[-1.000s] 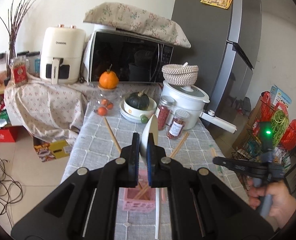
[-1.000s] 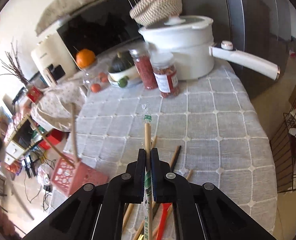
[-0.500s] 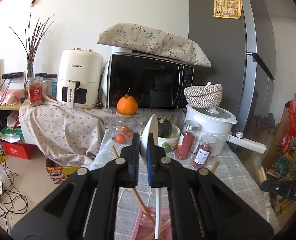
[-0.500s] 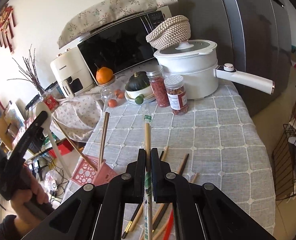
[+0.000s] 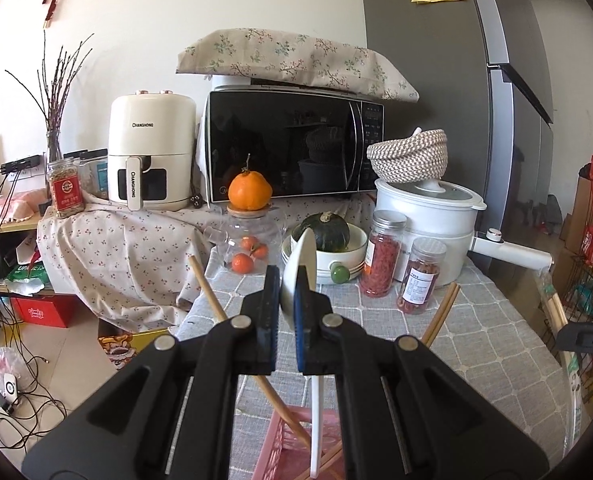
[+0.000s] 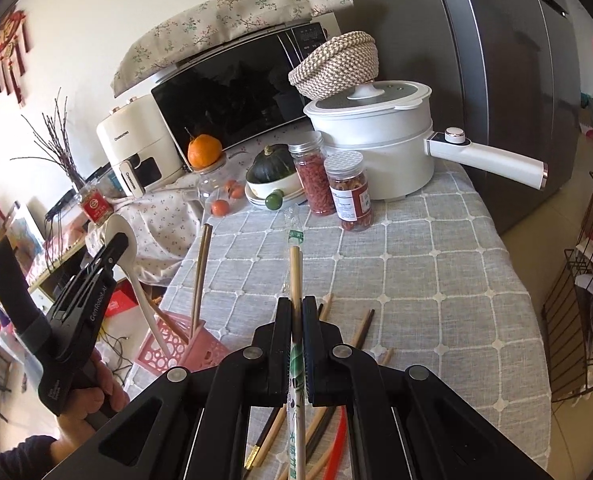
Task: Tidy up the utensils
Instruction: 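Carry the white spoon with the left gripper toward the basket while the right gripper grasps a green-labelled chopstick, then release the spoon into the basket with the left gripper while the right gripper lowers and releases its chopstick there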
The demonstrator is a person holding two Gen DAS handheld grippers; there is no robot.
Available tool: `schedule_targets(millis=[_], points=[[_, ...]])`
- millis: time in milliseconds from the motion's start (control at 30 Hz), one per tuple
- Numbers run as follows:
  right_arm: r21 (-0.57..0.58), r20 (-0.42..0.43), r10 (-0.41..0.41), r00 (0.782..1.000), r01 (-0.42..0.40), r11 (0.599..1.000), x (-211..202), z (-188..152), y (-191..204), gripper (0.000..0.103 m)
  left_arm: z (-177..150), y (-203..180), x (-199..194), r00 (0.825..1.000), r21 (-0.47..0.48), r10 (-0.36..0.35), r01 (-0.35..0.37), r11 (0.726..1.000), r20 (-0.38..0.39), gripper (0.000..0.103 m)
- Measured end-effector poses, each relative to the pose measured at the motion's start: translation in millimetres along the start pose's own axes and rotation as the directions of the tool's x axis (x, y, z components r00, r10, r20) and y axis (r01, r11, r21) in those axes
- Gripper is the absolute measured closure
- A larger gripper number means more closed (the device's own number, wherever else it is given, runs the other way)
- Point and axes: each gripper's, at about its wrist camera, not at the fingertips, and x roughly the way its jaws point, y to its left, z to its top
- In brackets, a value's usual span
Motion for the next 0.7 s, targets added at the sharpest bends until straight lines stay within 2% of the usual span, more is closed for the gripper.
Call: schedule_targets(millis=[200, 400, 533, 567, 633, 667, 700], points=[[-0.012, 0.004, -0.004, 1.0, 0.004, 1.0, -1, -2, 3, 0.098, -4, -1, -1, 1.0, 0.037, -0.003, 0.004, 0.999, -0.031, 0.095], [-0.026, 0.045, 0.002, 0.999, -0.001, 1.0, -9, -2, 11, 0.098, -2, 1, -13, 0.996, 0.064, -0.041, 0.046, 0.997, -0.082, 0.068], [-0.034, 0.087, 0.013, 0.996, -0.01, 0.999, -15, 0, 18, 0.098, 4, 10, -27, 0.987, 0.04, -0.08, 0.087, 0.995, -0.141, 0.059], [-0.031, 0.099, 0.018, 0.995, -0.015, 0.999, -17, 0, 21, 0.098, 6, 13, -30, 0.982, 0.03, -0.09, 0.096, 0.995, -0.169, 0.053], [-0.033, 0.122, 0.028, 0.992, -0.024, 0.999, -20, 2, 27, 0.098, 8, 22, -36, 0.971, 0.003, -0.105, 0.108, 0.994, -0.216, 0.047], [-0.036, 0.138, 0.032, 0.99, -0.027, 0.999, -22, 3, 32, 0.098, 9, 26, -39, 0.964, -0.002, -0.11, 0.113, 0.994, -0.241, 0.04], [-0.037, 0.147, 0.037, 0.988, -0.032, 0.999, -22, 4, 35, 0.098, 10, 30, -40, 0.952, 0.002, -0.119, 0.125, 0.992, -0.282, 0.037]])
